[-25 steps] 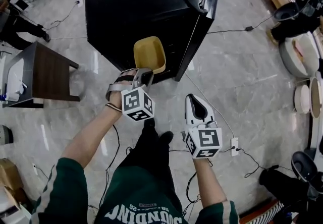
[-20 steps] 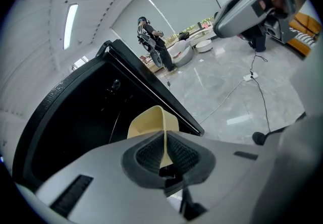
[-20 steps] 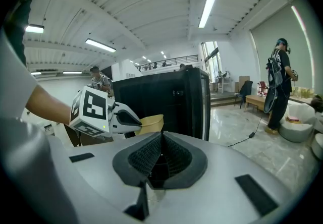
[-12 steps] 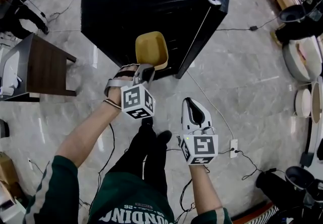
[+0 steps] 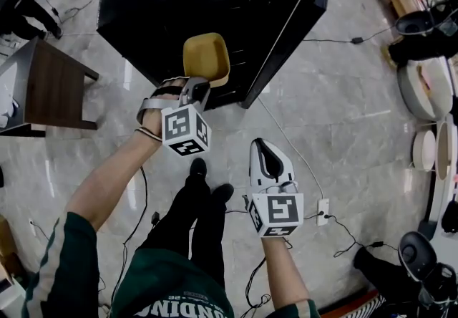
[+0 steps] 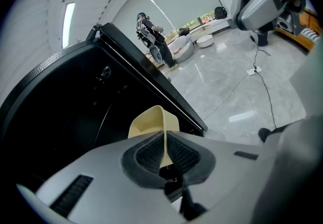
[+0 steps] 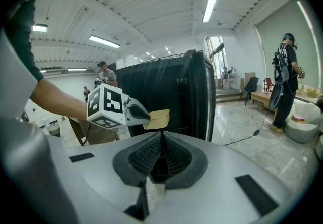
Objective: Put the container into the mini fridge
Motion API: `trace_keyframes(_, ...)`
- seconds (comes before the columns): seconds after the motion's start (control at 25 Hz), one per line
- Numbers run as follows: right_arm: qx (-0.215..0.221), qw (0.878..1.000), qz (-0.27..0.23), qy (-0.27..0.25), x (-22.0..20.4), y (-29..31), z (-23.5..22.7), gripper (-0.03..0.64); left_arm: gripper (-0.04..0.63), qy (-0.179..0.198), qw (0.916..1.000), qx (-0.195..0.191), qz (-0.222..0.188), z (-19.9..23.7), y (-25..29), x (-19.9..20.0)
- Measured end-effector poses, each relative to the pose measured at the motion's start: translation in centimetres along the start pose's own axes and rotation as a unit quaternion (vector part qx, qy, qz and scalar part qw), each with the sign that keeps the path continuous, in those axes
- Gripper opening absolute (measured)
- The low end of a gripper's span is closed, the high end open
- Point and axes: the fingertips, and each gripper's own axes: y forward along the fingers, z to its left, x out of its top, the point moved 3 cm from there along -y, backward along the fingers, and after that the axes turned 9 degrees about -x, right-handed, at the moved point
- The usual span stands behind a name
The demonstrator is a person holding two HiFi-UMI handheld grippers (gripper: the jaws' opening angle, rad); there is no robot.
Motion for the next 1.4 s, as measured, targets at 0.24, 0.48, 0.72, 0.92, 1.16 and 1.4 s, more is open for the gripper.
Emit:
trace_keyframes(0.24, -0.002, 1.000, 0.013, 0.010, -1.9, -0.2, -0.6, 0.035, 0.025, -0.012, 0.9998, 0.012, 0.009, 0.6, 2.0, -0.9)
trace_keyframes(0.48, 0.000, 0.999, 0.027, 0.016, -3.4, -0.2, -0.7, 0.036, 0.025, -0.010, 0.9994, 0.017, 0.029, 1.1, 4.0, -2.8)
trace_keyframes(0.72, -0.005, 0.999, 0.036, 0.022, -4.8, -0.3, -1.2, 0.035, 0.025, -0.003, 0.9991, 0.013, 0.040, 0.6, 6.1, -3.0)
trace_keyframes(0.92, -0.006, 0.999, 0.044, 0.017, -5.4, -0.7, -1.2, 0.036, 0.025, -0.008, 0.9987, 0.009, 0.049, 0.8, 7.3, -3.7)
trace_keyframes(1.16, -0.012, 0.999, 0.044, 0.027, -5.6, -0.6, -1.4, 0.035, 0.025, -0.009, 0.9980, 0.006, 0.063, 1.2, 8.5, -4.6)
trace_keyframes(1.4, -0.012, 0.998, 0.047, 0.031, -5.8, -0.1, -1.2, 0.036, 0.025, -0.011, 0.9974, 0.003, 0.071, 1.7, 9.6, -5.4)
